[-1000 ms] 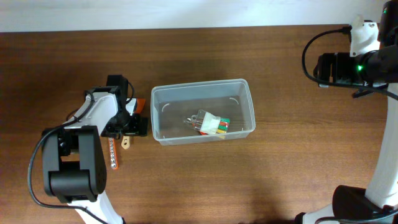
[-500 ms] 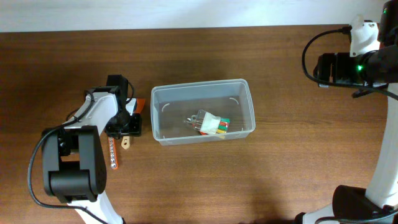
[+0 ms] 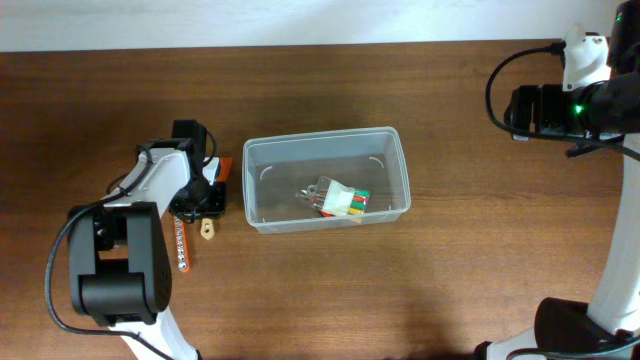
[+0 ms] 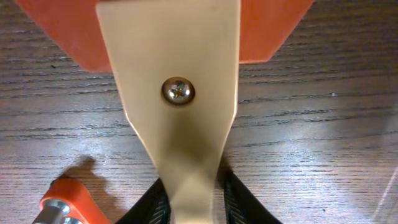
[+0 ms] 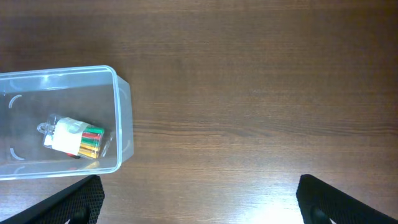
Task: Pack container
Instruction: 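Lift the scraper with the left gripper and lower it into the container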
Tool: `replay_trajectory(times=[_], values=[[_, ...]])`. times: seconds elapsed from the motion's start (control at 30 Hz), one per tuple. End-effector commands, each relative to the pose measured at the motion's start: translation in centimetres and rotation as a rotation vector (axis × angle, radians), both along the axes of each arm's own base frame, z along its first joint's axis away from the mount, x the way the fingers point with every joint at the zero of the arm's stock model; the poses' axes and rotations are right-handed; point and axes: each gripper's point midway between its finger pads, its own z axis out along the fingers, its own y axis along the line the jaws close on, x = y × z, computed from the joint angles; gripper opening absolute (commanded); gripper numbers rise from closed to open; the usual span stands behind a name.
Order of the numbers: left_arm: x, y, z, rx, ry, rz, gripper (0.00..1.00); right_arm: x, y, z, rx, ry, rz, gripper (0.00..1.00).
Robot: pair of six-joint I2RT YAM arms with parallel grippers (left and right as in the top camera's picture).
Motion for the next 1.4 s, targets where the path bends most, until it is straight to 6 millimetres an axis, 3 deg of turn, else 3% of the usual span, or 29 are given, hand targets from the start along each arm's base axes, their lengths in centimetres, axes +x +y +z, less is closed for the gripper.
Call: replay_trajectory(times=[0.0,0.33,0.43,0.6,0.73,0.83,0.93,1.03,1.13,1.2,1.3,1.37], values=[[-0.7,0.8,-1.5,0.045,0.043,-0.004,0.26,0.1,0.0,-0.2,0.013,0.004,0.0,0.99],[-0.6,0.7,-1.5,0.045,0.038,-0.004,0.13,0.0,0.0,-0.2,0.013,0.007,0.0,0.99],[-0.5,0.7,-1.5,0.046,0.032,-0.004,0.02,0.0,0.0,-0.2,0.013,0.007,0.0,0.99],[0.3,0.8,-0.6,0.049,0.02,0.0,0.01,0.0,0.0,-0.2,0.013,0.007,0.0,0.99],[2.7,0.8,3.0,0.048,-0.038,0.028,0.02,0.0,0.0,-0.2,0.013,0.007,0.0,0.99],[5.3,0.8,8.0,0.046,-0.141,0.054,0.02,0.0,0.0,-0.2,0.013,0.007,0.0,0.99],[7.4,0.2,14.2,0.041,-0.27,0.043,0.02,0.0,0.0,-0.2,0.013,0.007,0.0,0.99],[8.6,-1.8,20.0,0.034,-0.405,-0.051,0.02,0.0,0.0,-0.2,0.013,0.006,0.0,0.99],[8.4,-5.7,23.4,0.021,-0.491,-0.296,0.02,0.0,0.0,-0.2,0.012,0.006,-0.001,0.98],[7.3,-9.4,24.1,-0.007,-0.502,-0.536,0.02,0.1,-0.1,-0.2,0.008,0.004,-0.001,0.99],[4.6,-14.9,23.4,-0.066,-0.465,-0.94,0.02,0.1,-0.1,-0.2,0.007,0.002,0.001,0.99],[3.4,-17.4,22.7,-0.061,-0.451,-1.153,0.02,0.1,-0.1,-0.2,0.007,0.003,0.001,0.99]])
